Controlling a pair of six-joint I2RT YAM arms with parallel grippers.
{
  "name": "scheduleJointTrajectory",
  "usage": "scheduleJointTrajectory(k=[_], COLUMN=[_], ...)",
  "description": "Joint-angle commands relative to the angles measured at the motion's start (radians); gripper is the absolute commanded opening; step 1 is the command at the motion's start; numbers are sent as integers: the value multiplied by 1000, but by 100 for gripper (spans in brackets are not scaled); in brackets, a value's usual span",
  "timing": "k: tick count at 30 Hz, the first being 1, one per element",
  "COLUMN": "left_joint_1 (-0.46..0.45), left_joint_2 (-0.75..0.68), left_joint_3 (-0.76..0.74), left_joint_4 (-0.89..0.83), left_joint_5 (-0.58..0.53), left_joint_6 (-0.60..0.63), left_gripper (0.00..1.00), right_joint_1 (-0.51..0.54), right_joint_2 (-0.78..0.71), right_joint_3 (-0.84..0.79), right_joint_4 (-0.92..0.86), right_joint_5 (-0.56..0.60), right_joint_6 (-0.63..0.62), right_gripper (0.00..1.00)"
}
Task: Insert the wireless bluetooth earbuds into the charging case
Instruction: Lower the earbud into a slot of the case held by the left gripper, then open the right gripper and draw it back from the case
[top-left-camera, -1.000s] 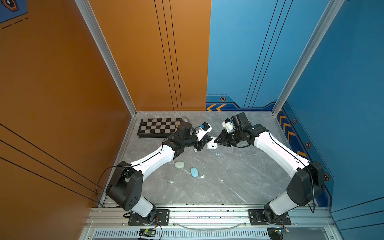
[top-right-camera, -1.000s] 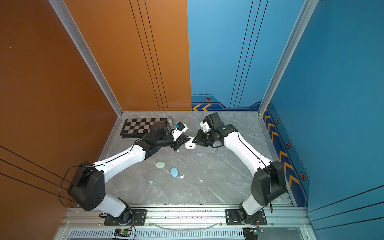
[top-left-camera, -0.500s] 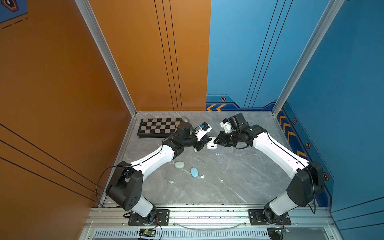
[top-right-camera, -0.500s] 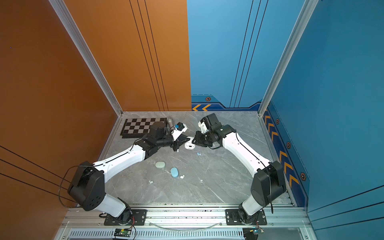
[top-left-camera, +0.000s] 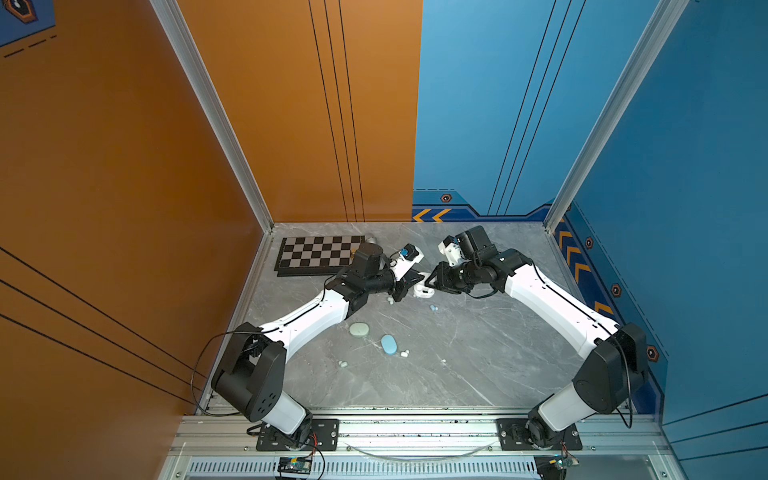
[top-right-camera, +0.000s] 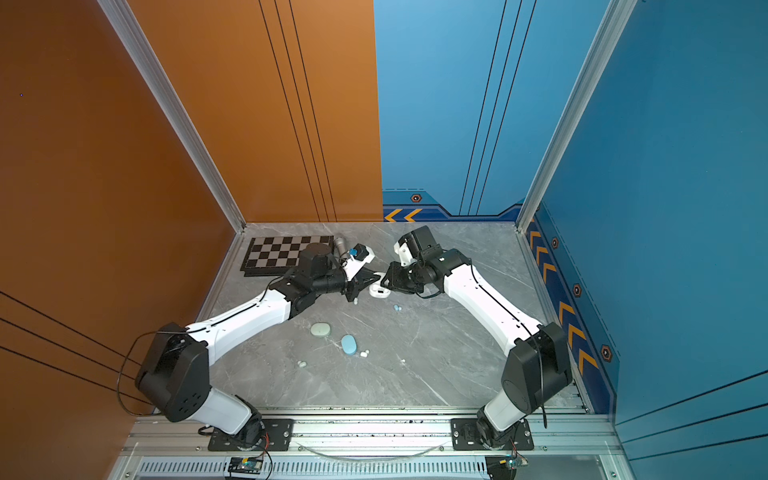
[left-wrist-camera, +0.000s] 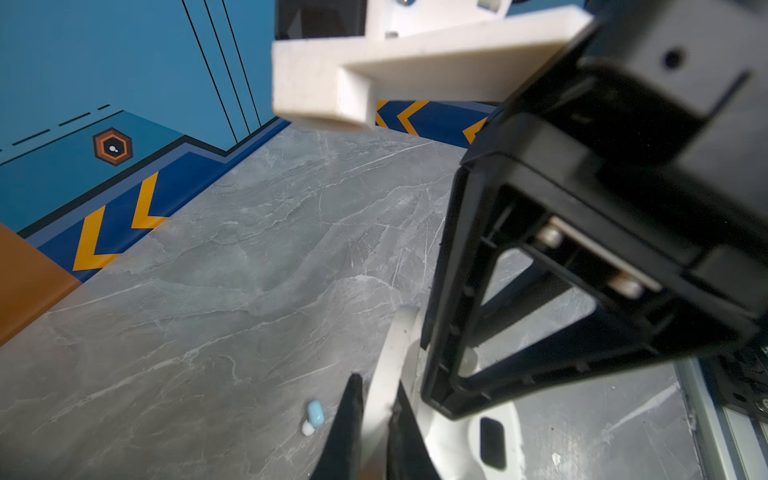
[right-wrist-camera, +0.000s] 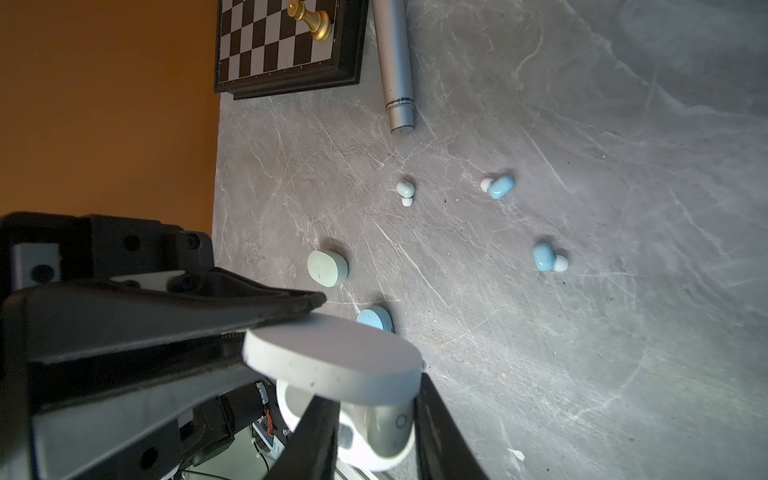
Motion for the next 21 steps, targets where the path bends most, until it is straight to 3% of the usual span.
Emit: scheduleJointTrajectory(k=[1, 21], left_joint_1=[-1, 11], left_joint_2=[14, 11], left_joint_3=[22, 32], left_joint_4=[7, 14], left_joint_5=[21, -15], left_joint_6=[-12, -26], left_gripper=[0, 0], right_joint_1=[16, -3], right_joint_2=[-41, -72], right_joint_3=[44, 58], right_joint_4=[-1, 0], right_joint_5=[-24, -3], right_joint_6=[-16, 1], right_gripper=[33, 28])
